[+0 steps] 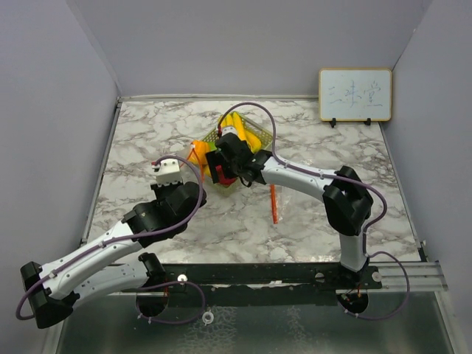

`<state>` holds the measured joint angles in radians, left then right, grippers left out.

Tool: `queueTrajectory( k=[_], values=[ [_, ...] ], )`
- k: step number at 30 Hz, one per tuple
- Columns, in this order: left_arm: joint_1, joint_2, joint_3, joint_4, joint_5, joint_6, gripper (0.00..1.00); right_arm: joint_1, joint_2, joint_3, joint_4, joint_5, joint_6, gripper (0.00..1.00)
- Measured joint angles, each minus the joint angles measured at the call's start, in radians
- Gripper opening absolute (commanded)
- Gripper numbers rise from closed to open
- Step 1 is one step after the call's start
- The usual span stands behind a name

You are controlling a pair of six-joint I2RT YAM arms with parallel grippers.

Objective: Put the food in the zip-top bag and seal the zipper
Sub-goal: Pick up the fake fruit from the bin.

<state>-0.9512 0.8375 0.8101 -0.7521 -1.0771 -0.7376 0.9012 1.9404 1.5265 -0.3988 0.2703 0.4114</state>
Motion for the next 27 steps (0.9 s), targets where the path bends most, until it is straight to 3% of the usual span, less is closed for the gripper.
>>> queueTrajectory(
  k=[4,9,15,19,24,27],
  values=[
    [0.0,-0.032,-0.007,0.006,0.0,0.001,0.0,0.0,0.031,0.0,-0.002,-0.006,0.01,0.85],
    [0.0,-0.04,-0.009,0.014,0.0,0.004,0.0,0.0,0.036,0.0,-0.002,-0.005,0.025,0.6],
    [0.0,-0.031,-0.024,0.036,0.0,0.01,0.0,0.0,-0.061,-0.077,0.001,0.001,0.027,0.55],
    [0.0,-0.022,-0.033,0.053,0.005,0.011,0.0,0.0,-0.242,-0.17,0.03,-0.032,0.017,0.54],
    [0.0,-0.025,-0.035,0.075,0.018,0.016,0.0,-0.009,-0.504,-0.323,0.194,-0.209,0.002,0.52],
    [0.0,-0.04,-0.039,0.092,0.03,0.023,0.0,-0.01,-0.581,-0.376,0.322,-0.363,0.016,0.51]
  ],
)
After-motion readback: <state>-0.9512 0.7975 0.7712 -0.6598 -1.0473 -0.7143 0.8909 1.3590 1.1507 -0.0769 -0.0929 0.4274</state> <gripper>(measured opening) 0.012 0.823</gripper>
